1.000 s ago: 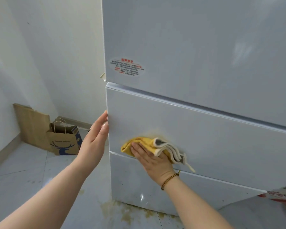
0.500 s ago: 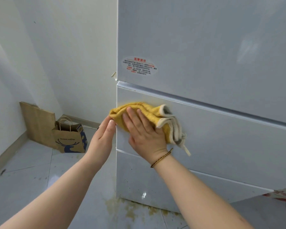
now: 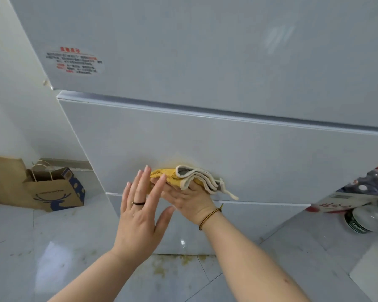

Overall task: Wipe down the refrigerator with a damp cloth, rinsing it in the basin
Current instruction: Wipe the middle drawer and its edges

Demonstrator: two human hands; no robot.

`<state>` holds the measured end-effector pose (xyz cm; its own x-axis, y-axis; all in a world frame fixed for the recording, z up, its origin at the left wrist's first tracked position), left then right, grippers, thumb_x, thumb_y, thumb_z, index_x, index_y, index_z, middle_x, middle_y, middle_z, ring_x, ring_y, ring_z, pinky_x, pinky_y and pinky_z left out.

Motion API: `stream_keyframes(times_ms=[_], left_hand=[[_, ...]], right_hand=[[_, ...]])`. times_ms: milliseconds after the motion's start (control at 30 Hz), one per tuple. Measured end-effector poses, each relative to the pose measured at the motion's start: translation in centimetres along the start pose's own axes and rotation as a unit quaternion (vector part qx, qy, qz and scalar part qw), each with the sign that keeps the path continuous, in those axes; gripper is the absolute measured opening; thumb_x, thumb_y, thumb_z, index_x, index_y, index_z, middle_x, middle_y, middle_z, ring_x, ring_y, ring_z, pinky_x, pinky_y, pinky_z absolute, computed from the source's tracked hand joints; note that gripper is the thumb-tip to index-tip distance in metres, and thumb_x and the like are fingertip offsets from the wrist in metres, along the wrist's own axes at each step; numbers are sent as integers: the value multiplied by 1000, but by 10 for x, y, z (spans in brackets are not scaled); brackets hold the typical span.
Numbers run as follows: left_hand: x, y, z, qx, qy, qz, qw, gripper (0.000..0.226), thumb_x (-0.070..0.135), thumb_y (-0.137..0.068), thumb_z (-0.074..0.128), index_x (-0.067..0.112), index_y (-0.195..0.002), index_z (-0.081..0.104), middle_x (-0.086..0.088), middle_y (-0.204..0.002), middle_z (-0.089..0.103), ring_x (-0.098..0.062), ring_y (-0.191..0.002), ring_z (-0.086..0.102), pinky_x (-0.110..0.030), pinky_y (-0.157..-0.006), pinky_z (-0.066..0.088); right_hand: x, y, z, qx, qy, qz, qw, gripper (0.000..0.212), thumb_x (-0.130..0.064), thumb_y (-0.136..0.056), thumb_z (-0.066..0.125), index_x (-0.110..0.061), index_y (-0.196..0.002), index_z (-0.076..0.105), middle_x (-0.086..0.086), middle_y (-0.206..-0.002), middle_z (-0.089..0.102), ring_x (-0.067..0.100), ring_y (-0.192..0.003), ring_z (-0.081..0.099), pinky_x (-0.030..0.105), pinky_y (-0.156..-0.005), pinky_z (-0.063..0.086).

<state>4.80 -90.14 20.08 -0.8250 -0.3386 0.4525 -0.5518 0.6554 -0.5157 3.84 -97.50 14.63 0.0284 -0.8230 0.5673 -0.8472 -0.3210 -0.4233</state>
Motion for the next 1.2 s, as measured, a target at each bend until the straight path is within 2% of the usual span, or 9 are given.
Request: stream_keyframes(times_ms=[100,200,467,600,667,767,867,1033,1200], left_hand=[[8,-3,23,-17,-26,-3,1000,52,52,-95,16,36,-143,8,-11,-144,17,-20,-135,7,-26,-112,-3],[8,-9,40,-17,-34,-54,998,57,56,-93,13,25,-140,19,-12,-145,12,-22,-135,2,-25,-111,-8],[22,-15,58,19,10,-130,991,63,45,-83,33,19,-139,20,-27,-148,4,-28,-134,-9,-13,-106,-18],[24,-16,61,14,27,-142,989,68,46,-82,32,14,-140,24,-27,-149,1,-29,-135,-7,-11,-104,-19],[24,-15,60,12,29,-139,990,68,47,-81,32,14,-140,25,-25,-150,1,-26,-136,-9,-10,-104,-19],[22,-14,52,19,9,-116,993,61,40,-83,38,14,-137,26,-29,-147,9,-22,-133,-9,-25,-110,-9],[14,-9,43,32,15,-120,992,61,16,-83,53,11,-136,23,-24,-146,14,-26,-133,5,-51,-103,11],[-21,12,34,3,37,-224,974,64,-3,-85,55,2,-141,23,-5,-146,6,-33,-139,12,-47,-110,11],[-61,24,16,-3,58,-290,955,64,0,-89,50,8,-143,18,-9,-153,5,-29,-141,10,-42,-110,14]], right_hand=[[33,53,-4,18,22,74,997,60,-7,-88,25,-19,-144,7,4,-153,-15,14,-132,4,35,-110,12],[65,110,-5,2,51,162,985,58,-3,-94,12,-15,-147,-9,1,-153,-21,12,-134,6,33,-108,12],[142,226,-17,39,8,411,911,92,1,-68,58,-10,-145,9,0,-154,-17,19,-142,-12,50,-98,40],[165,250,-21,35,-46,519,853,60,-4,-74,44,2,-131,26,12,-154,-7,34,-138,3,54,-89,34],[172,261,-19,48,-93,598,795,57,1,-77,38,11,-132,26,27,-147,11,42,-134,14,50,-98,31],[190,289,-13,101,-230,766,592,72,16,-80,43,12,-141,5,25,-151,1,34,-140,6,19,-114,10],[186,302,-1,163,-315,830,430,78,16,-83,43,4,-143,-5,18,-151,8,26,-137,19,-11,-82,12],[137,271,19,145,-347,853,362,78,13,-85,44,4,-144,-6,17,-153,3,27,-139,18,-2,-84,12],[83,211,30,127,-381,844,355,75,13,-86,41,1,-144,-6,12,-154,2,23,-141,13,1,-91,8]])
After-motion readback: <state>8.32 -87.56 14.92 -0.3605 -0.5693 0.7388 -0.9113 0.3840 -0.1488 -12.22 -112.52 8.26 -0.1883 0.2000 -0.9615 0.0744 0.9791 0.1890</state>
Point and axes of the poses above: each hand's wrist, its own y-axis away from the middle knuckle, its own z-axis out of the palm, x = y × z, the point moved 9 cm from there along -y, towards the middle knuckle
